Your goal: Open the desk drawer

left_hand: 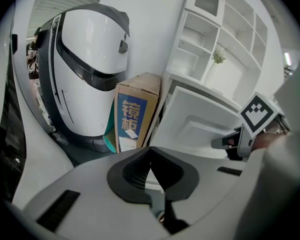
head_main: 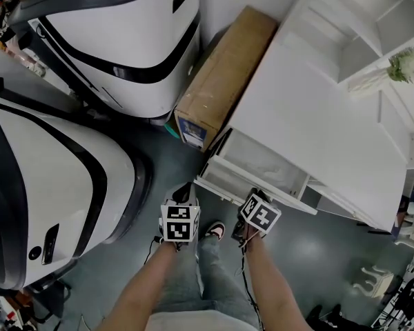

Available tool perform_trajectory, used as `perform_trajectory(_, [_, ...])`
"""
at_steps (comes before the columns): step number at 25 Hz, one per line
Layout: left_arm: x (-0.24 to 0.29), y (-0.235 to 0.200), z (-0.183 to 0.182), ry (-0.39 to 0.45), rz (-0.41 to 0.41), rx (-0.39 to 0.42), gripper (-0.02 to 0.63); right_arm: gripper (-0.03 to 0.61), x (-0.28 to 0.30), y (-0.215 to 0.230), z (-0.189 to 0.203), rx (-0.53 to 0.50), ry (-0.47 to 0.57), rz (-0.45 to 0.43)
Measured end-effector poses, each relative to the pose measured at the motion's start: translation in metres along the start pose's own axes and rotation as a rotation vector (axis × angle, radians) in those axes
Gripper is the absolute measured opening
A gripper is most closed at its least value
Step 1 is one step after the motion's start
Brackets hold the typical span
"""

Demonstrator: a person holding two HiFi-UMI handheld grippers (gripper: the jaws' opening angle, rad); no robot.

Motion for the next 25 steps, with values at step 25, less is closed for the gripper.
perform_trajectory(25, [-0.037, 0.0, 0.039, 0.022, -0.037, -0.041, 0.017, 0.081, -0.022, -0.006, 0.043, -0.011, -0.014, -0.016])
Point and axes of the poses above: the fingertips, and each gripper's own axes: x forward along the fingers, y to its right, z out of its underside, the point moved 4 cm from there along -x, backward along the fingers, and after that the axes turned 3 degrees about -z, right-handed, at the moved point
